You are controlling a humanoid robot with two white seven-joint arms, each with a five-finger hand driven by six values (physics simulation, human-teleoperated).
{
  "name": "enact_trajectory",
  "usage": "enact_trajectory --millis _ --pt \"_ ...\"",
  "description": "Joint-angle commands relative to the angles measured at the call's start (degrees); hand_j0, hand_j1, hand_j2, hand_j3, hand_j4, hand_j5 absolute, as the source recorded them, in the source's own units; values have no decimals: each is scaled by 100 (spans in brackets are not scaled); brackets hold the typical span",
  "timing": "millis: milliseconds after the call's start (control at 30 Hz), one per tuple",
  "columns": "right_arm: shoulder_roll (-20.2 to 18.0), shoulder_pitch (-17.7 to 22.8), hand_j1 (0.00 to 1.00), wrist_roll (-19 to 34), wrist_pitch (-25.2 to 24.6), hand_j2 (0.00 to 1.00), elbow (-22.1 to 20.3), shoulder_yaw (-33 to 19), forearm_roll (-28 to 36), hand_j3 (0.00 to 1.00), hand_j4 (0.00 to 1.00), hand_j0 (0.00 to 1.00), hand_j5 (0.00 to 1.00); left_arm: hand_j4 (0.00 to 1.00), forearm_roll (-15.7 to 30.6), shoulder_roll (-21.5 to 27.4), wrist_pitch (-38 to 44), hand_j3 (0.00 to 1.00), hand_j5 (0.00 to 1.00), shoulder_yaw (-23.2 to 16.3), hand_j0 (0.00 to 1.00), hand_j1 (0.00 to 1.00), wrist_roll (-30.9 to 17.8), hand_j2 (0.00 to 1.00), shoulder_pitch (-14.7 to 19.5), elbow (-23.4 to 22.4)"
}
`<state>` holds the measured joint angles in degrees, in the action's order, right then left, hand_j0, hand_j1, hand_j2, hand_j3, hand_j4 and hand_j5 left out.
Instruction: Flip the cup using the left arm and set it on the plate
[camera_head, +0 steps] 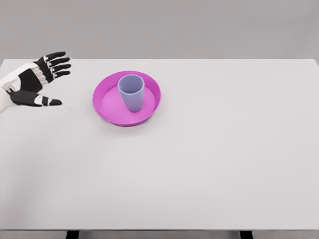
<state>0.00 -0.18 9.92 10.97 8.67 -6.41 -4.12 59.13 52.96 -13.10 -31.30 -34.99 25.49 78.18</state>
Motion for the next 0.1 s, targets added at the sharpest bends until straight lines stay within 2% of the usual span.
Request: enact_trajectory --millis 0,67 --pt "0 0 100 1 2 100 3 0 -2 100 100 100 100 100 37 119 -88 100 100 80 100 100 -1 100 0 110" --pt "0 0 100 1 2 100 -6 0 -2 100 100 100 100 100 37 75 -79 100 100 71 100 100 -1 100 0 119"
